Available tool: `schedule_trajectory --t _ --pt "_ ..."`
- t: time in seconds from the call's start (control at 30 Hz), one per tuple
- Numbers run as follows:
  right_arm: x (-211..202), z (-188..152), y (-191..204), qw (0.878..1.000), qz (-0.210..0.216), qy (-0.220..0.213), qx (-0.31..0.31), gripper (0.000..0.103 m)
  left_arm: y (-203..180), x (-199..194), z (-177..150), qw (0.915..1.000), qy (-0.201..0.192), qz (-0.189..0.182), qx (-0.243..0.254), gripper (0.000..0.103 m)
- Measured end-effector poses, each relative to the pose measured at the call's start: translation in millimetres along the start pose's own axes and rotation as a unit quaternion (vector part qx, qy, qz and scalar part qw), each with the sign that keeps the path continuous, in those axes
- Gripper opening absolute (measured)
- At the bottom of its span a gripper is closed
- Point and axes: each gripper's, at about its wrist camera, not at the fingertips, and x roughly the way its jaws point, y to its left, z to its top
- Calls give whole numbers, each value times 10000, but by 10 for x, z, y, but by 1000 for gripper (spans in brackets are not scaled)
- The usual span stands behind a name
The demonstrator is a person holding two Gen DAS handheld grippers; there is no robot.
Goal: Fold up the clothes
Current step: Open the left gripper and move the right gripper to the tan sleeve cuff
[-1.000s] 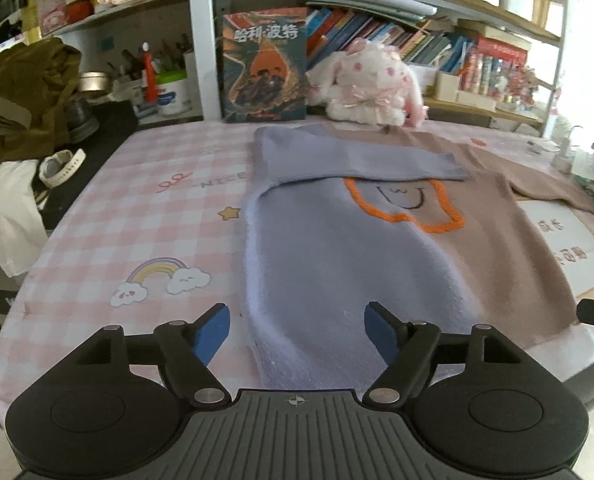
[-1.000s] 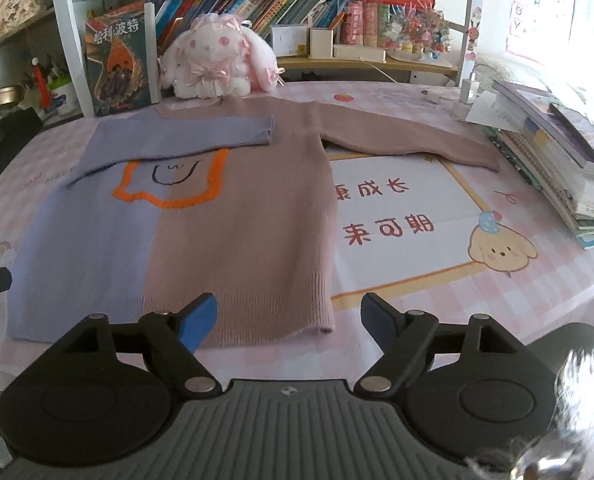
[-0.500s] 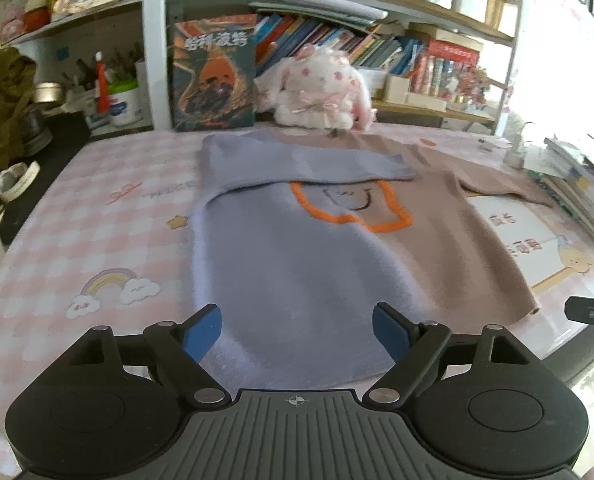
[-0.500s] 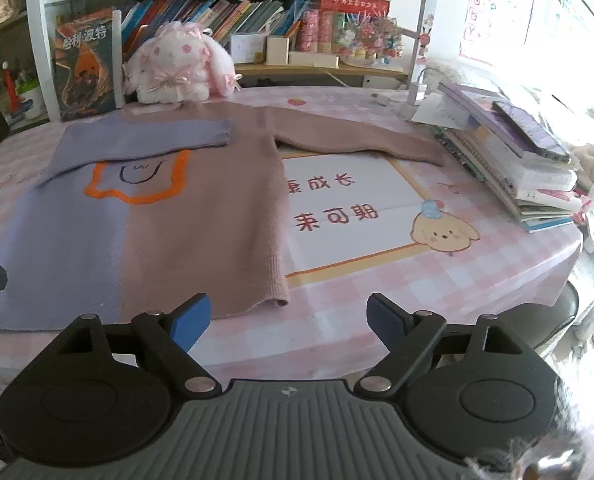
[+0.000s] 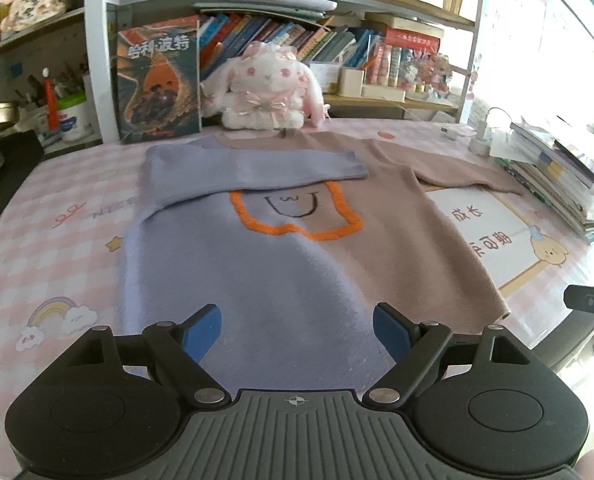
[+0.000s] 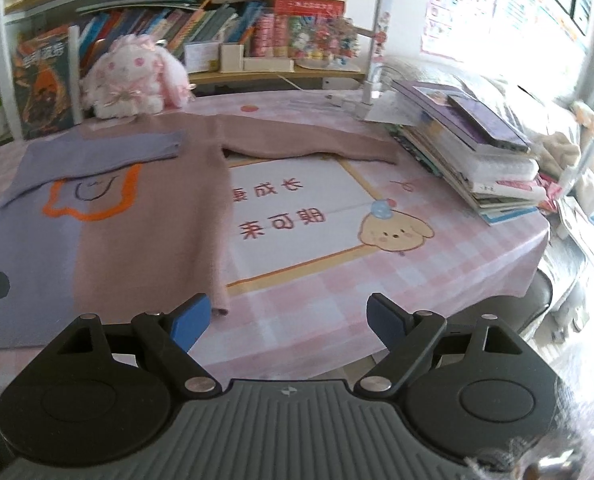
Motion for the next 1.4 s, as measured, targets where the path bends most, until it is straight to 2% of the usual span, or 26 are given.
schedule_trajectory --t 0.3,0.57,0.97,1.03,1.17,1.27,1.4 --pt "397 229 -346 9993 56 44 358 84 -222 312 190 9992 156 348 -84 86" --pt "1131 725 -864 9989 303 75 351 84 -670 822 509 9956 450 771 -283 86" --pt "2283 1357 -1562 9981 524 237 197 84 -1259 1196 681 9892 878 1110 -374 86" --pt "2417 1413 -1608 9972 655 308 207 78 -1303 1228 695 9880 935 1166 -398 86" --pt "2649 1494 -1655 9956 763 474 275 78 -1368 1285 743 9855 1013 1295 -422 86" --pt "2802 1534 -1709 9931 777 634 610 80 -1378 1312 775 9838 1043 1388 -449 86" --pt "2917 1603 -1746 9917 831 454 869 78 -1351 1335 806 9809 1093 1524 -518 86"
